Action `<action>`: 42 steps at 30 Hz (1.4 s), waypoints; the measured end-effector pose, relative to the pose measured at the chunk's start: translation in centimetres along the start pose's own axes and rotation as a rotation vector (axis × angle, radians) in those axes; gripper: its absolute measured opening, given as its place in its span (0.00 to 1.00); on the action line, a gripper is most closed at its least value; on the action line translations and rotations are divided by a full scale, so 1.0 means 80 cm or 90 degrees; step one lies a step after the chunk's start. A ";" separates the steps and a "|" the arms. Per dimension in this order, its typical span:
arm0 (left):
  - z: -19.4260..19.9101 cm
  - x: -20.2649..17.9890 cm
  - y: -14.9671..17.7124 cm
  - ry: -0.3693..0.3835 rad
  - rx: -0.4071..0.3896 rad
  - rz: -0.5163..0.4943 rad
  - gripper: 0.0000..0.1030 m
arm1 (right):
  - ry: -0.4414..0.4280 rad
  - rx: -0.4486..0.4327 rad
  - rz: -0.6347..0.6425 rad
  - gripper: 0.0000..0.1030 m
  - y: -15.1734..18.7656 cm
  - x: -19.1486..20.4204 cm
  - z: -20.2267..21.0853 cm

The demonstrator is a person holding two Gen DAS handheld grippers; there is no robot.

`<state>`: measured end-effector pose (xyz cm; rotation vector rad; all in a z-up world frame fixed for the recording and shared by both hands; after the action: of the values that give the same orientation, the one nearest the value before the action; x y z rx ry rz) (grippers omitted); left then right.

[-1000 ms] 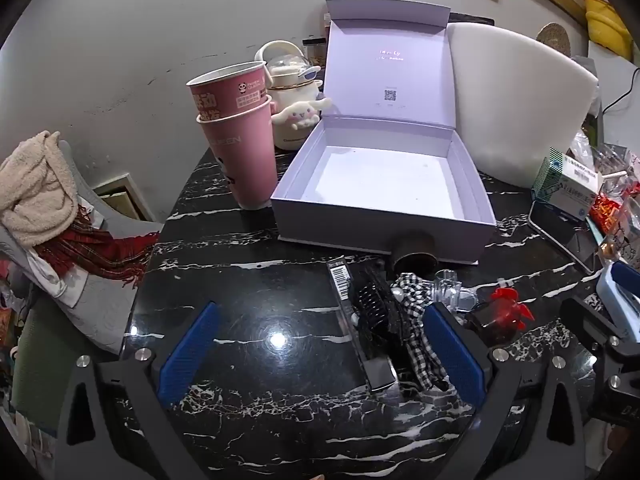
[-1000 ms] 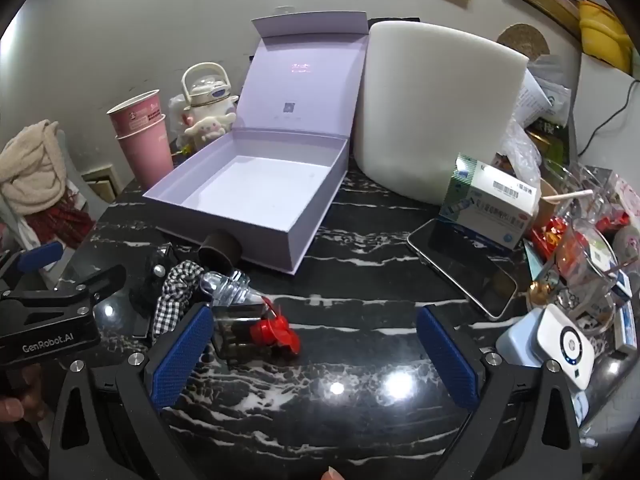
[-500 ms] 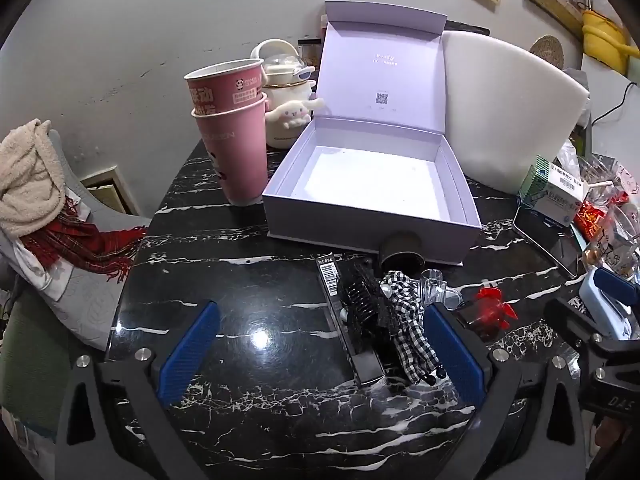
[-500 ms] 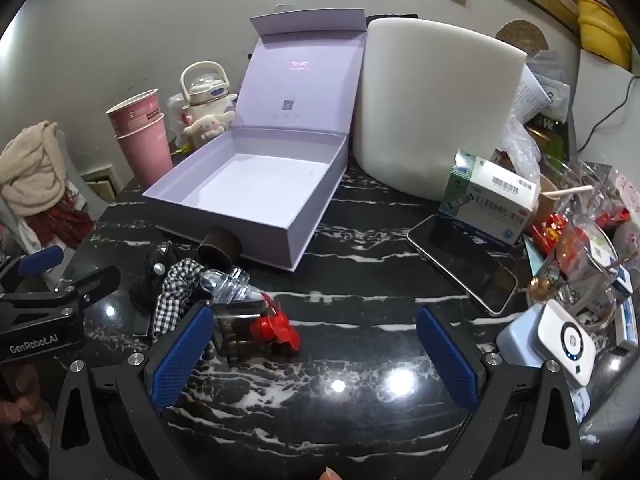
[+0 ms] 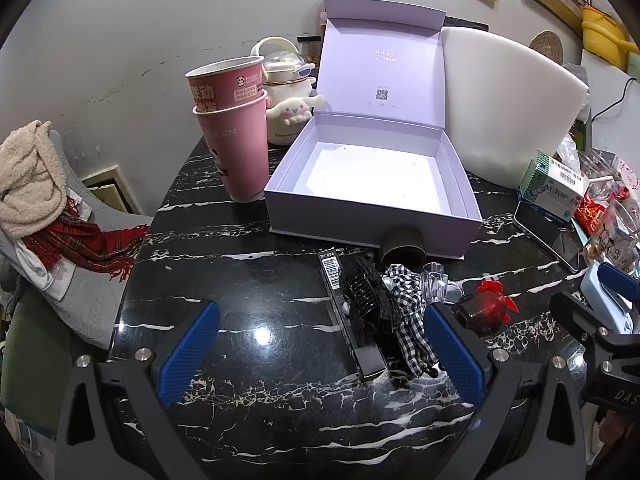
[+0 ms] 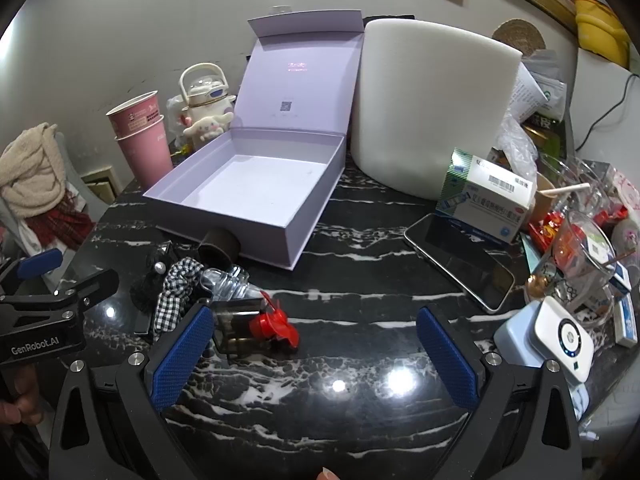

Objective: Organize rigid objects

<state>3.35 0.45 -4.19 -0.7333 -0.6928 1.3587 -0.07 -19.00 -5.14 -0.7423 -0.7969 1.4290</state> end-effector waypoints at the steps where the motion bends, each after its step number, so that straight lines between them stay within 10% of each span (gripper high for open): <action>1: 0.000 0.000 0.000 0.000 0.000 0.000 1.00 | 0.000 0.000 0.000 1.00 0.000 0.000 -0.001; 42: -0.006 -0.011 -0.005 0.003 0.012 -0.014 1.00 | -0.020 -0.008 0.026 1.00 -0.003 0.005 -0.003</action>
<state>3.91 -0.46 -4.13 -0.7118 -0.6824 1.3410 0.29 -18.59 -5.07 -0.7511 -0.8197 1.4773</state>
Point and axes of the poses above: each gripper's, at about its wrist camera, not at the fingertips, and z roughly against the way its jaws point, x to its left, y to its underside, the point moved 6 cm from there along -z, roughly the way its jaws point, and after that the axes turned 10 degrees about -x, right-handed, at the moved point
